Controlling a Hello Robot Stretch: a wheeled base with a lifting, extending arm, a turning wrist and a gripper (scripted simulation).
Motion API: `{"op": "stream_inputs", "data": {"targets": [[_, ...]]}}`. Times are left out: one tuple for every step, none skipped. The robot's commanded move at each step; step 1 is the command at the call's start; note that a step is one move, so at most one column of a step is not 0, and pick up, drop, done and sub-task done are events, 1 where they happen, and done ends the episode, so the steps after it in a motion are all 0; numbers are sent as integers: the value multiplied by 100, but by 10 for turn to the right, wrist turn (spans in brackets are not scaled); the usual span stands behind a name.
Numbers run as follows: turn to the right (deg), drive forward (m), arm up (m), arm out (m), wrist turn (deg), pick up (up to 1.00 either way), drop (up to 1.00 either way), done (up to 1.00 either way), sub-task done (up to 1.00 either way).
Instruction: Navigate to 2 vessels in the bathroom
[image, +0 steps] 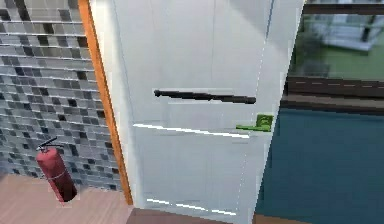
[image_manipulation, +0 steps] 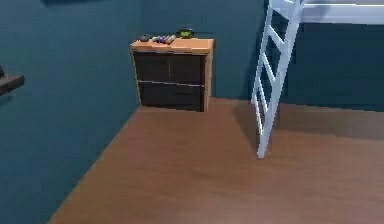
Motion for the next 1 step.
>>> {"op": "stream_inputs", "data": {"targets": [[0, 40, 0, 0, 0, 0, 0, 0, 0]]}}
